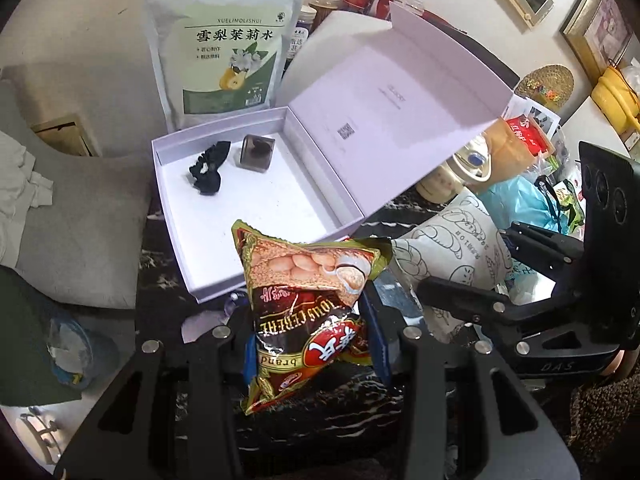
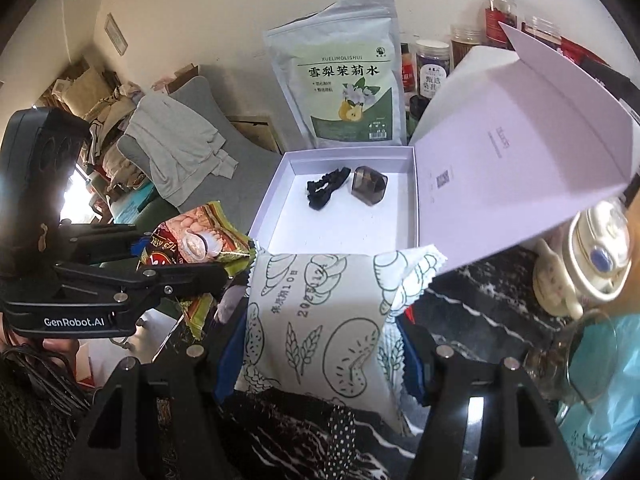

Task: Organize objects
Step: 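Lift and carry bread bag with left tool into white box while right tool carries snack pillow there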

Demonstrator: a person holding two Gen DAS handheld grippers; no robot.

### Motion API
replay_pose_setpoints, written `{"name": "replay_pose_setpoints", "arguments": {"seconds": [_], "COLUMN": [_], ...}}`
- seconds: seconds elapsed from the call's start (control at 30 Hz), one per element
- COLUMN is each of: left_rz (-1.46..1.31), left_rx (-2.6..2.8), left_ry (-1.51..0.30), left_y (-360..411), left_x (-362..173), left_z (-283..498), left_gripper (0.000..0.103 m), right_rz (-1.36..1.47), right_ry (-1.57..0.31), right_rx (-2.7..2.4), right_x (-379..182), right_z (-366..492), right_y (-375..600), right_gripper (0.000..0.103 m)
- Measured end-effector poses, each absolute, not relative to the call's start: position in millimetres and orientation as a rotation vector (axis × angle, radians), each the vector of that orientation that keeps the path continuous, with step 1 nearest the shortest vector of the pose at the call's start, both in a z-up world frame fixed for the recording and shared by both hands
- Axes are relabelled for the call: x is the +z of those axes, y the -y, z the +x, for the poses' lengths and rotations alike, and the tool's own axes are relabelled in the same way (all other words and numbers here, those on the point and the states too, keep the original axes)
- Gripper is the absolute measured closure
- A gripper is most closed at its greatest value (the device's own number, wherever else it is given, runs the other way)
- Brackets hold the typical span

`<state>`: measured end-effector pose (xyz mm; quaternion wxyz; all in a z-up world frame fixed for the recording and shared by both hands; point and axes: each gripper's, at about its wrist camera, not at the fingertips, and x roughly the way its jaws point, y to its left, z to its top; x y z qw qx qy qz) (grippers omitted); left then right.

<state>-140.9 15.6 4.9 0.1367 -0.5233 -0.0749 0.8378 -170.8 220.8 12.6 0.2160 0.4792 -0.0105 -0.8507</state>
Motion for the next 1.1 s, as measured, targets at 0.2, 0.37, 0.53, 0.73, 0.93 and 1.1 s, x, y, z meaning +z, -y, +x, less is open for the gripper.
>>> {"name": "replay_pose_setpoints", "arguments": {"seconds": [0.2,0.37,0.53,0.73,0.93,1.1], "left_rz": [-1.535,-1.564,-1.592,-1.621,-1.634,-1.636], "left_rx": [2.403,2.369,2.345,2.309,2.289,2.286], "left_ry": [0.215,0.218,0.218,0.214,0.194,0.161], "left_y": [-3,9,22,33,39,43], "left_x": [-4,-16,-31,-50,-66,-78], "left_z": [-169,-194,-217,-243,-269,-289], "left_gripper": [0.062,0.062,0.062,0.063,0.062,0.062], "right_rz": [1.346,1.358,1.389,1.435,1.467,1.48], "right_ry": [0.013,0.015,0.029,0.046,0.066,0.062], "right_rx": [-2.366,-2.361,-2.357,-2.356,-2.361,-2.359], "right_x": [8,0,-13,-28,-40,-51], "right_z": [-196,-218,-237,-260,-281,-299], "right_y": [-211,-202,-193,-187,-186,-182], "right_gripper": [0.037,0.037,0.037,0.037,0.037,0.037]}}
